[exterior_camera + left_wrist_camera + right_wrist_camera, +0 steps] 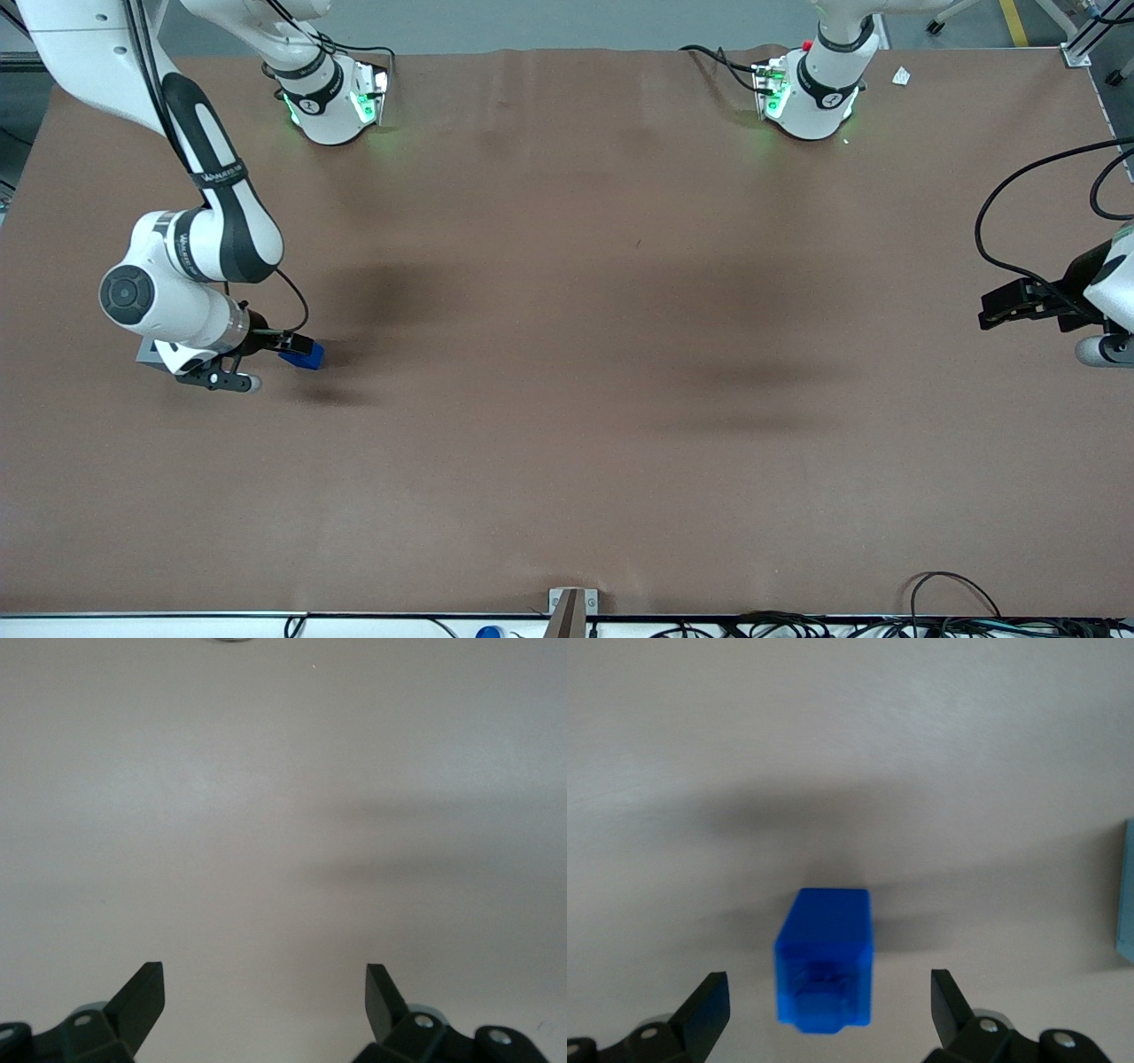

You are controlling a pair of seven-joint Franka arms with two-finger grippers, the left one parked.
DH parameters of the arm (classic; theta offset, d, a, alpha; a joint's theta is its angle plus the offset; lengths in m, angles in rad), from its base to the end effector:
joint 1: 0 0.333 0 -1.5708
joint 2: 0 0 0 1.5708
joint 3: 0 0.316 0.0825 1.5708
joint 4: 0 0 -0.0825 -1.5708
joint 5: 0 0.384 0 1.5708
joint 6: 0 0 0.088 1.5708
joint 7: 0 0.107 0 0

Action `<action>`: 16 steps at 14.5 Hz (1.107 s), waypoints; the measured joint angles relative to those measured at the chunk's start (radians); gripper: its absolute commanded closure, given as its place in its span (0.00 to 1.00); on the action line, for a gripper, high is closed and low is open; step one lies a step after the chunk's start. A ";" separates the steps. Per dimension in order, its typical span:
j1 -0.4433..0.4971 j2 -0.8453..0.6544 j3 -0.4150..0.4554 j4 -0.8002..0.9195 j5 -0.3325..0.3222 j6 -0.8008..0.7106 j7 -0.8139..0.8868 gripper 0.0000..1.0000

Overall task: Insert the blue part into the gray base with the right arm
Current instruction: 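Close the right gripper on the blue part and lift it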

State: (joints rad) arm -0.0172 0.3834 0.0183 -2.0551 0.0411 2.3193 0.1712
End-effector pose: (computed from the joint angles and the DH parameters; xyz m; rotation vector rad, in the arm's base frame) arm 0.5806 0.0013 0.2390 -3.0952 0.3118 0.1897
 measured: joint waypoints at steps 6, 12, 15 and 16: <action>-0.001 0.013 0.001 0.000 0.000 0.003 0.056 0.00; 0.029 0.014 0.008 0.000 0.000 0.003 0.122 0.03; 0.033 0.014 0.007 0.000 -0.011 0.005 0.127 0.05; 0.033 0.015 0.006 0.000 -0.029 0.013 0.127 0.05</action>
State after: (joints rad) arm 0.0157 0.3981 0.0246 -2.0548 0.0122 2.3322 0.2982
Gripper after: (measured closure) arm 0.026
